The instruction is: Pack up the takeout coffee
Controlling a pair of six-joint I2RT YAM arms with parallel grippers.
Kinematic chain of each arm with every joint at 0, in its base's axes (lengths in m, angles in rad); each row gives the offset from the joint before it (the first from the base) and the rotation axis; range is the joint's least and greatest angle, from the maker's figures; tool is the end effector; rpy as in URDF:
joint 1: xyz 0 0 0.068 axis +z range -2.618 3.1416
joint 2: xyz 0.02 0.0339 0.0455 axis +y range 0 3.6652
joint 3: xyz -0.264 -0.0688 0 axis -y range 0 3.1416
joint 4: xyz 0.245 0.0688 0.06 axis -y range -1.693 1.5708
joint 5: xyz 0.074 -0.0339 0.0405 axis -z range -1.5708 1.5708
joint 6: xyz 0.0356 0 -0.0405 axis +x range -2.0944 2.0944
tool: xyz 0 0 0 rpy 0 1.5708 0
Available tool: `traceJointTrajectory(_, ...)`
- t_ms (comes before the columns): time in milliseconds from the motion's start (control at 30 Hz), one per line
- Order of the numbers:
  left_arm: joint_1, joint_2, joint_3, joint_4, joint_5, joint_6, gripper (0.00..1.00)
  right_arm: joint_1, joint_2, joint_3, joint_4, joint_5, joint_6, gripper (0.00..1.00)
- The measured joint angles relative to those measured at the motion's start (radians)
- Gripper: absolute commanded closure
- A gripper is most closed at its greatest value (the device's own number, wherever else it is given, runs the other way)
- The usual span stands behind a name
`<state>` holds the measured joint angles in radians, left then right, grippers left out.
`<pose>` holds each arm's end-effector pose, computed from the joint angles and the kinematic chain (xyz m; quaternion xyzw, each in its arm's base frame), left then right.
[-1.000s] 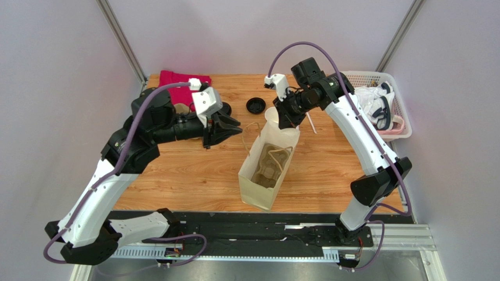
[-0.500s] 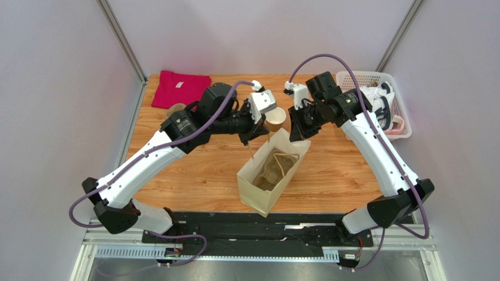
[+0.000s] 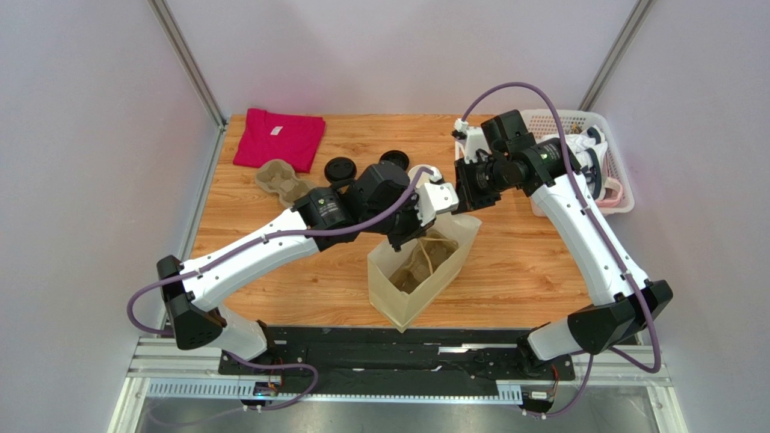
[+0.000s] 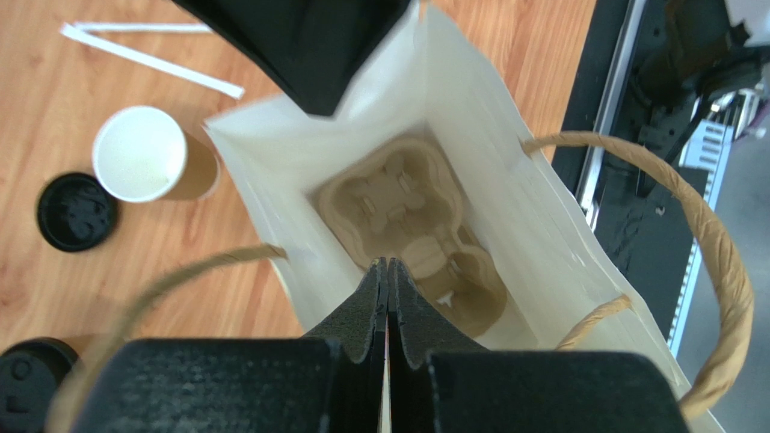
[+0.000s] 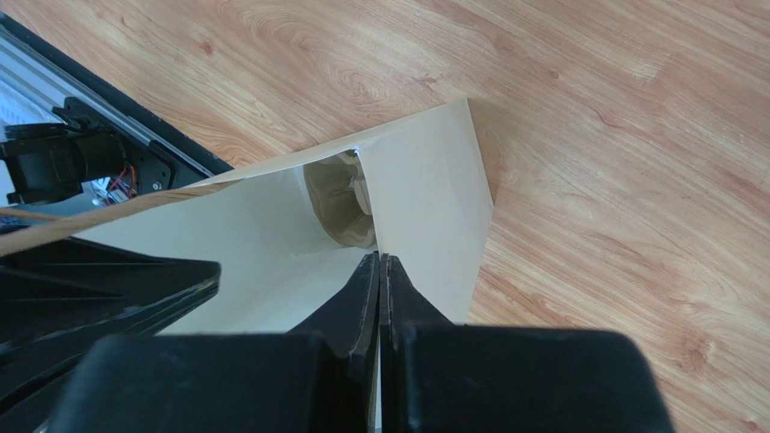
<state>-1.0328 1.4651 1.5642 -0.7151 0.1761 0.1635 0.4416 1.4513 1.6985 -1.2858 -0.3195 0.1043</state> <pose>0.1581 -0.2771 0.3970 0.5316 0.7084 -0.2636 0.3822 0.2358 0.1238 0.4009 -0.2011 0.9320 0.2178 0.2086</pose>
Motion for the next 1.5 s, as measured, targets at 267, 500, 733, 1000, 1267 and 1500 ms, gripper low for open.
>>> traceJointTrajectory(267,-0.028,0.058,-0.034,0.002,-0.056,0.004,1.0,-0.011,-0.01,-0.035,0.019,-0.063,0.032,1.0)
traceJointTrajectory(500,-0.027,0.102,-0.086,0.012,-0.066,-0.001,1.0,-0.019,-0.023,-0.048,0.021,-0.075,0.035,1.0)
traceJointTrajectory(733,-0.027,0.135,-0.125,0.005,-0.066,-0.002,1.0,-0.041,-0.038,-0.054,0.021,-0.084,0.038,1.0)
traceJointTrajectory(1000,-0.034,0.165,-0.058,-0.089,-0.066,-0.011,1.0,-0.064,-0.048,-0.062,0.023,-0.083,0.053,1.0)
traceJointTrajectory(1267,-0.045,0.155,-0.027,-0.093,-0.072,-0.039,1.0,-0.065,-0.07,-0.101,0.039,-0.092,0.066,1.0)
traceJointTrajectory(1500,-0.045,0.161,-0.119,-0.081,-0.1,-0.043,1.0,-0.065,-0.075,-0.108,0.049,-0.093,0.068,1.0)
